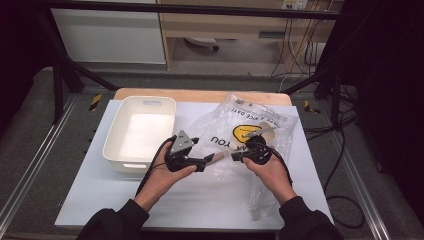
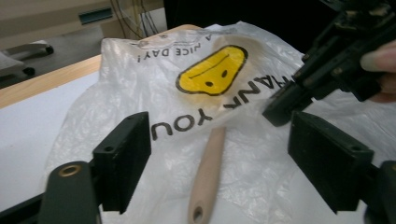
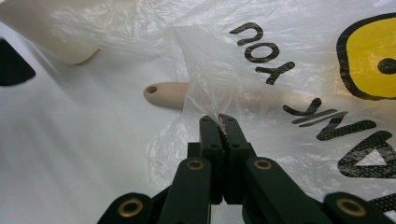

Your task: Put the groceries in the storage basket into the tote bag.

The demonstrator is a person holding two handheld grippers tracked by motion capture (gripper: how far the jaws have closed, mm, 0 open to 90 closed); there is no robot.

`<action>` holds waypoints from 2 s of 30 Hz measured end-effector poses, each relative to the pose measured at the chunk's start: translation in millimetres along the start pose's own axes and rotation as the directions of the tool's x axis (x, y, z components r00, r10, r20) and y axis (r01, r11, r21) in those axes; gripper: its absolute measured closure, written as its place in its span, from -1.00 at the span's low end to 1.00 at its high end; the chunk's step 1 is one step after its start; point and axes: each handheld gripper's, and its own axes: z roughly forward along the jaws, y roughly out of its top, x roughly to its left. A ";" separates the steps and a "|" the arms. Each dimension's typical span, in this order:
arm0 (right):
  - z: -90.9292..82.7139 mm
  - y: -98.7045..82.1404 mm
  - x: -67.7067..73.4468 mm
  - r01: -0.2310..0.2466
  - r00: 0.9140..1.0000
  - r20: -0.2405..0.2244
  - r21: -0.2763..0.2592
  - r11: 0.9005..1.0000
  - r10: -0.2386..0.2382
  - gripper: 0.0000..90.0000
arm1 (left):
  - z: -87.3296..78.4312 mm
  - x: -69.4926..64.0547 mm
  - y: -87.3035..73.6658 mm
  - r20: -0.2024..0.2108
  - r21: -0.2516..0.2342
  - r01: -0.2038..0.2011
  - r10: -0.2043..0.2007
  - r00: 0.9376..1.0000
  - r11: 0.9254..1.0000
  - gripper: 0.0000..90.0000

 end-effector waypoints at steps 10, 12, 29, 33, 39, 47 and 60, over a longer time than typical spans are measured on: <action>-4.4 -2.4 3.7 0.014 1.000 0.023 -0.024 1.000 -0.014 0.56 | -5.4 5.9 3.4 -0.005 -0.009 0.027 -0.027 1.000 1.000 -0.76; -7.0 -3.4 5.1 0.012 1.000 0.022 -0.032 0.999 -0.012 0.46 | -6.3 6.5 4.1 -0.005 -0.015 0.031 -0.031 1.000 0.999 -0.79; -35.7 -21.6 15.5 0.094 0.987 0.141 -0.095 0.991 -0.080 -0.49 | -9.1 10.3 6.9 -0.038 -0.012 0.052 -0.053 0.998 0.999 -0.85; -40.8 -29.0 17.3 0.100 0.984 0.158 -0.111 0.989 -0.082 -0.64 | -9.7 9.4 7.7 -0.038 -0.015 0.052 -0.052 0.998 0.999 -0.86; -47.3 -37.6 14.6 0.101 0.980 0.186 -0.127 0.987 -0.077 -0.78 | -9.8 8.5 7.4 -0.040 -0.003 0.046 -0.046 0.998 0.999 -0.87; -53.3 -50.6 10.8 0.071 0.980 0.192 -0.140 0.988 -0.044 -0.86 | -14.5 8.2 8.1 -0.045 -0.004 0.048 -0.048 0.998 0.999 -0.87; -60.6 -68.8 7.1 0.045 0.976 0.216 -0.156 0.987 -0.010 -0.88 | -20.0 12.1 6.6 -0.053 -0.001 0.064 -0.064 0.997 0.998 -0.87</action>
